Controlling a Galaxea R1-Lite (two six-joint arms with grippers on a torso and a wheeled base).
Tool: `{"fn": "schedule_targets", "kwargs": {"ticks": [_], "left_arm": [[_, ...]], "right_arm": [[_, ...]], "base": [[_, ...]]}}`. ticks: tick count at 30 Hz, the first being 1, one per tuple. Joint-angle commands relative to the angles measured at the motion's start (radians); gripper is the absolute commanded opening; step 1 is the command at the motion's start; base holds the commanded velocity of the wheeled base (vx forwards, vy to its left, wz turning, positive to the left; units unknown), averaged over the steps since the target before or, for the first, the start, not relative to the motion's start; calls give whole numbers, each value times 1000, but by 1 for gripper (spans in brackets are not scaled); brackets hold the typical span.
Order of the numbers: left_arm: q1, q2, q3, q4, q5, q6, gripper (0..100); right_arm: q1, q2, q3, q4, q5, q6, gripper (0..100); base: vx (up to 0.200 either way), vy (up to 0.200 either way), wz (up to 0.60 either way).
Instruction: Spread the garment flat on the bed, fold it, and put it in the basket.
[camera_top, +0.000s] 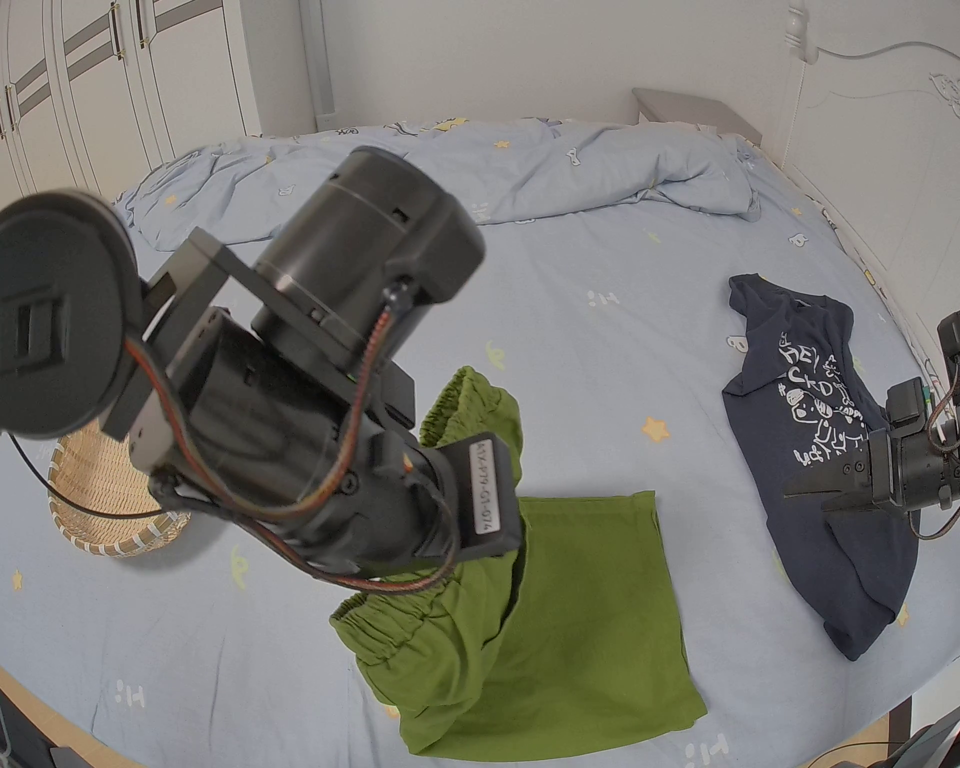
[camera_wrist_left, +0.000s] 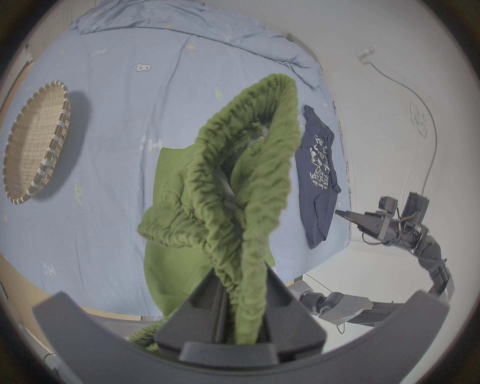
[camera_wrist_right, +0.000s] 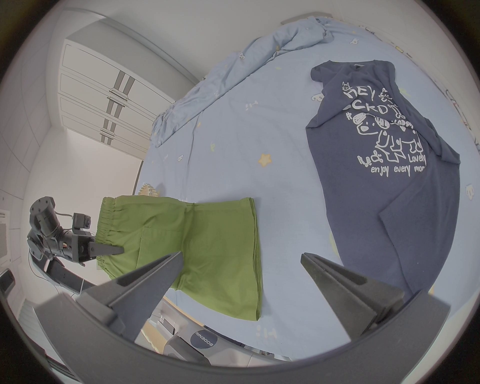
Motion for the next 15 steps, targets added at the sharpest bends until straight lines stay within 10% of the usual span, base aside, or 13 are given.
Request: {"fn": "schedule_targets", "kwargs": {"ticks": [1,10,11,15], "left_arm": [[-48,41,-15,-1,27,-6,0],[-97,164,-97,-7,75,-42,0],[-100,170,-110,-7,75,-45,100],[-113,213,-179,-8,73,-49,100]], "right_arm": [[0,0,2,0,-1,0,100],[0,1,5,0,-1,-2,100],[0,1,5,0,-1,-2,100],[-5,0,5,0,-1,-2,100]], "base": [[0,0,0],[0,0,0],[0,0,0],[0,0,0]]}}
